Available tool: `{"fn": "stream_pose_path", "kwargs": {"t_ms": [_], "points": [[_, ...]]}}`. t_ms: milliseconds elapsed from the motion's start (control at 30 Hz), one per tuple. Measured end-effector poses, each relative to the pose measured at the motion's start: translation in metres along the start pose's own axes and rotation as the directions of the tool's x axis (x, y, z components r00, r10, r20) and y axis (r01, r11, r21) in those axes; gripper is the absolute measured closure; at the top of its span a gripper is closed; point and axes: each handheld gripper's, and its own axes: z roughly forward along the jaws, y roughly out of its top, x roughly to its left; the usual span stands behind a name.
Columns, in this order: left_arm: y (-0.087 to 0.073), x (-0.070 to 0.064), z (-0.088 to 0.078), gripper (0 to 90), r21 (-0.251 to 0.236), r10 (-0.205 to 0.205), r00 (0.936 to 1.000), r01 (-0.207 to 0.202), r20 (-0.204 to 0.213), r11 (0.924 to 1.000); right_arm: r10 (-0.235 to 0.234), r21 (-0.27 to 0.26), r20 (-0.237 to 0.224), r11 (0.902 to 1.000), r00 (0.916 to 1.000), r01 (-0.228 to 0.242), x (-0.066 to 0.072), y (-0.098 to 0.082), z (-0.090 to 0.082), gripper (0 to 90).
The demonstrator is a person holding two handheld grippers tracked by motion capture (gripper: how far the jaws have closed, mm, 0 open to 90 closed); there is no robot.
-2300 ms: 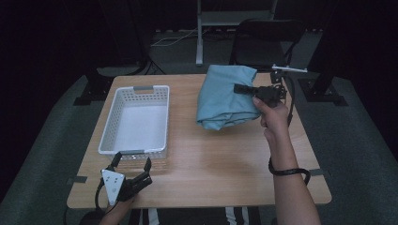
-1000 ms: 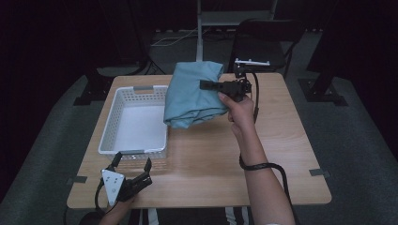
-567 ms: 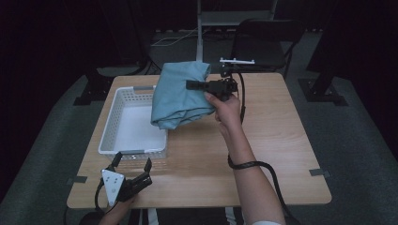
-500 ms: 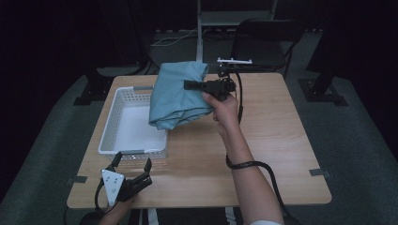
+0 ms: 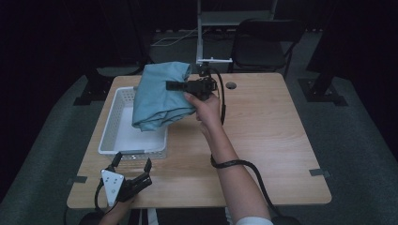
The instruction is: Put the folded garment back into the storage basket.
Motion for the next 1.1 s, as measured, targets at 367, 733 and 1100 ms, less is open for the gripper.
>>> {"fn": "stream_pose_path", "kwargs": {"t_ms": [367, 733, 1100], "points": [[0.000, 0.000, 0.000, 3.8, -0.002, 0.000, 1.0000, 0.000, 0.001, 1.0000, -0.018, 0.025, -0.030, 0.9995, 0.9994, 0.019, 0.010, 0.000, 0.031, 72.3], [0.000, 0.000, 0.000, 3.8, -0.003, 0.000, 1.0000, 0.000, 0.001, 1.0000, -0.014, 0.035, -0.068, 0.9993, 0.9976, 0.016, 0.015, 0.002, 0.059, 72.3], [0.000, 0.000, 0.000, 3.8, -0.001, -0.001, 1.0000, 0.001, 0.002, 1.0000, -0.033, 0.061, -0.083, 0.9974, 0.9960, 0.038, 0.025, 0.002, 0.085, 72.2]]}}
